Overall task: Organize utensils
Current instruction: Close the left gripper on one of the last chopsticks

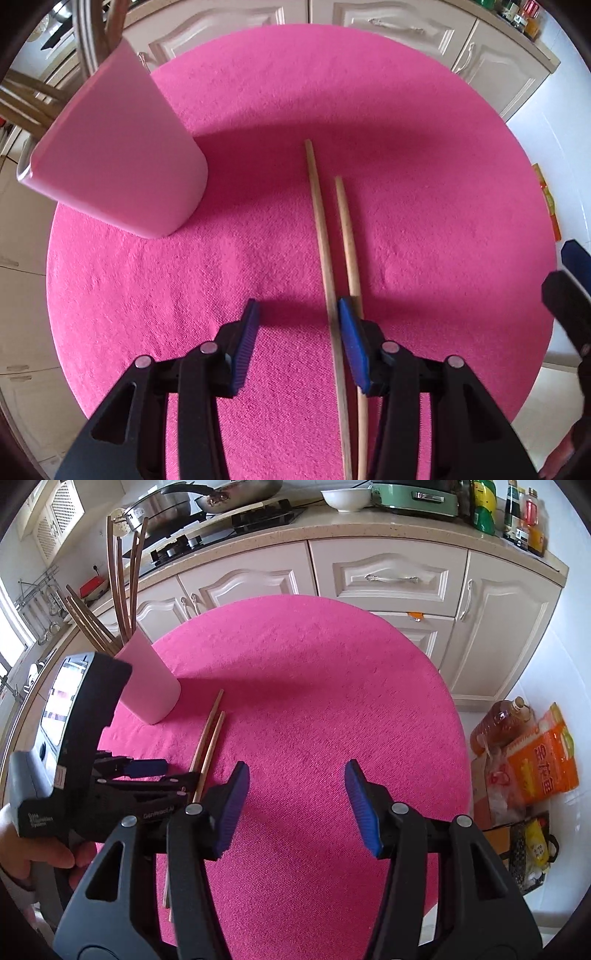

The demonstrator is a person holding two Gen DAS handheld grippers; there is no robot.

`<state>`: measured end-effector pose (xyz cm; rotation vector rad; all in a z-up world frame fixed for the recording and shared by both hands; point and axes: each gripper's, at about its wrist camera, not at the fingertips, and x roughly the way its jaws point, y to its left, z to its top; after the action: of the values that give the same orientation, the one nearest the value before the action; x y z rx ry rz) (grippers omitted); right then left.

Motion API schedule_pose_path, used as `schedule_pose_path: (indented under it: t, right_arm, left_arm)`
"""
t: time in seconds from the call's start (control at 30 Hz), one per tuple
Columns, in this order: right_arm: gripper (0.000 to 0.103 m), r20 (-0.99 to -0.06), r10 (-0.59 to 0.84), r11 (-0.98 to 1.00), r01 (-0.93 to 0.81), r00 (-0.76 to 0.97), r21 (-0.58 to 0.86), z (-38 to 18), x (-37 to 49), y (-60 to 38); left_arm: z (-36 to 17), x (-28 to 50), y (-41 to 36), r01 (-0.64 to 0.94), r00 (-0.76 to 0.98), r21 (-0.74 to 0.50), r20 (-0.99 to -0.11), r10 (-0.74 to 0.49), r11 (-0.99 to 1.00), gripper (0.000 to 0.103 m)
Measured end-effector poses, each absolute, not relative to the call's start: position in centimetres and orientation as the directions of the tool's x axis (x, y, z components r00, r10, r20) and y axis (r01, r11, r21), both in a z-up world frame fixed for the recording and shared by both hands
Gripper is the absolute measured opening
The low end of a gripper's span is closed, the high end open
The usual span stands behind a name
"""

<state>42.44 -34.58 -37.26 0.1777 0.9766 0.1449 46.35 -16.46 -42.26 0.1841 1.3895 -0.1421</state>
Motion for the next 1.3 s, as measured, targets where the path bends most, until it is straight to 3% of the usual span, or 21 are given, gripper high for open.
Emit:
schedule_pose_path:
  t: [0.1, 0.13, 0.23, 0.57, 0.67, 0.7, 0.87, 0.97, 1.07, 1.2, 1.3]
  right_arm:
    - [0.053, -0.815, 0.213, 0.973, -0.043, 0.538, 0.226, -37.4, 42.6, -34.3]
    - [0.053, -0.818, 0.218, 0.972, -0.046, 0.532, 0.229, -37.4, 42.7, -34.1]
    - [0.053, -0.829, 0.233, 0.97, -0.059, 0.508, 0.237, -37.6, 43.2, -33.1]
    - [0.053, -0.888, 0.33, 0.943, -0.078, 0.321, 0.322, -40.0, 46.1, -28.0]
    - [0.042, -0.907, 0.327, 0.945, -0.089, 0.266, 0.315, -40.8, 47.0, -26.2]
    - [0.033, -0.911, 0.329, 0.944, -0.091, 0.249, 0.316, -41.1, 47.3, -25.7]
    - [0.029, -0.937, 0.295, 0.954, -0.102, 0.188, 0.281, -41.9, 48.4, -23.8]
    - [0.026, -0.949, 0.265, 0.963, -0.093, 0.17, 0.252, -42.3, 48.8, -23.2]
    - [0.026, -0.956, 0.242, 0.969, -0.098, 0.165, 0.228, -42.2, 49.2, -22.6]
    - [0.01, -0.962, 0.208, 0.976, -0.101, 0.175, 0.192, -42.4, 49.6, -22.4]
    - [0.007, -0.956, 0.243, 0.969, -0.08, 0.167, 0.232, -42.5, 49.7, -23.2]
  left_arm:
    - [-42.2, 46.2, -16.3, 0.213, 0.167, 0.016, -0.986, -0.02, 0.977, 0.025]
    - [-42.2, 46.0, -16.0, 0.209, 0.163, 0.007, -0.986, -0.027, 0.978, 0.012]
    - [-42.1, 45.2, -14.5, 0.168, 0.144, -0.029, -0.988, -0.053, 0.985, 0.007]
    - [-42.5, 42.1, -9.5, 0.061, 0.102, -0.084, -0.991, -0.09, 0.995, 0.006]
    - [-42.6, 41.9, -8.3, 0.03, 0.104, -0.109, -0.988, -0.112, 0.994, 0.006]
    - [-42.6, 42.1, -8.1, 0.018, 0.106, -0.119, -0.987, -0.12, 0.993, 0.006]
    - [-42.3, 43.8, -6.1, -0.005, 0.103, -0.145, -0.984, -0.144, 0.989, 0.008]
    - [-41.7, 45.8, -3.7, 0.002, 0.104, -0.138, -0.985, -0.138, 0.99, 0.019]
    - [-41.9, 46.8, -4.4, 0.005, 0.093, -0.143, -0.985, -0.143, 0.99, 0.019]
    - [-42.0, 48.4, -5.9, 0.03, 0.084, -0.122, -0.989, -0.124, 0.992, 0.019]
    - [-42.2, 48.9, -6.3, 0.033, 0.077, -0.117, -0.99, -0.12, 0.993, 0.017]
